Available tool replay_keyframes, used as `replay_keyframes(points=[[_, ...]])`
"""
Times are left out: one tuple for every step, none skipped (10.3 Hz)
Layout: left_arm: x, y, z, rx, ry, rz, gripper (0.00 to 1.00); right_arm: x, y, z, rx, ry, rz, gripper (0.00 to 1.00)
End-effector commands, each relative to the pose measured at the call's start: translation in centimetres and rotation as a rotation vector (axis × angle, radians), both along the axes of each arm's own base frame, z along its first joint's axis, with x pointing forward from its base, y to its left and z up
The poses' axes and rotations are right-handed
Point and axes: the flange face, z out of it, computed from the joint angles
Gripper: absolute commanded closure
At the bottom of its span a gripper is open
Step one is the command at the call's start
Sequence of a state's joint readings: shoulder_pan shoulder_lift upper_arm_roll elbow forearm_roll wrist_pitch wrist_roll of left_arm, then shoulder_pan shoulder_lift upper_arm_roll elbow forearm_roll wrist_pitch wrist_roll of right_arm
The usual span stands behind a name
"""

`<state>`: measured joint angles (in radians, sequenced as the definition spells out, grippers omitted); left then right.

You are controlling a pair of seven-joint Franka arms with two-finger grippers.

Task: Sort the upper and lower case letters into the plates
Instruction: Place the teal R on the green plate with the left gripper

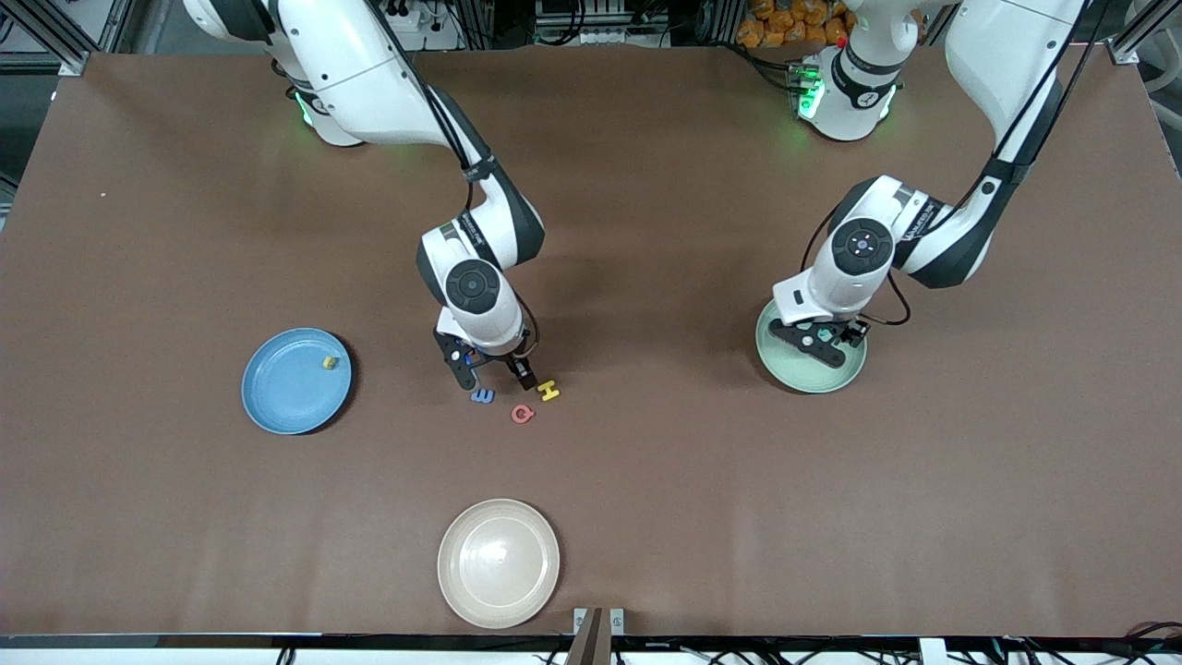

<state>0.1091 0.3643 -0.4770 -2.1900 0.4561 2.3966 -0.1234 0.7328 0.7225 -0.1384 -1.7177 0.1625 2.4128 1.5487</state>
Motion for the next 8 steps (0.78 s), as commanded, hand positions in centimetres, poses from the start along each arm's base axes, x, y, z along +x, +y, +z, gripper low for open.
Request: replay_keyframes(points=[[-0.5, -7.8, 1.6, -0.040, -0.070, 0.111, 0.00, 0.1, 0.4, 0.0, 0.004, 0.003, -0.025, 0.00], [-0.5, -10.8, 1.8, -0.065, -0.088, 0.152, 0.00, 0.0, 0.2, 0.2, 0.005, 0.004, -0.029, 0.00], [0.3, -13.0, 2.1, -0.095, -0.101, 0.186, 0.00, 0.0, 0.1, 0.7, 0.008, 0.001, -0.030, 0.00], [1.1, -14.8, 2.2, -0.122, -0.109, 0.209, 0.00, 0.0, 0.2, 1.0, 0.010, -0.001, -0.033, 0.00], [2.1, -16.6, 2.7, -0.153, -0.123, 0.210, 0.00, 0.0, 0.1, 1.0, 0.010, -0.002, -0.034, 0.00], [2.8, -18.0, 2.4, -0.174, -0.124, 0.205, 0.00, 0.1, 0.1, 1.1, 0.011, -0.003, -0.037, 0.00], [3.0, -18.9, 1.9, -0.178, -0.129, 0.176, 0.00, 0.1, 0.0, 1.1, 0.008, -0.001, -0.051, 0.00], [2.9, -19.8, 1.8, -0.180, -0.141, 0.151, 0.00, 0.1, -0.1, 1.2, 0.006, -0.002, -0.051, 0.00]])
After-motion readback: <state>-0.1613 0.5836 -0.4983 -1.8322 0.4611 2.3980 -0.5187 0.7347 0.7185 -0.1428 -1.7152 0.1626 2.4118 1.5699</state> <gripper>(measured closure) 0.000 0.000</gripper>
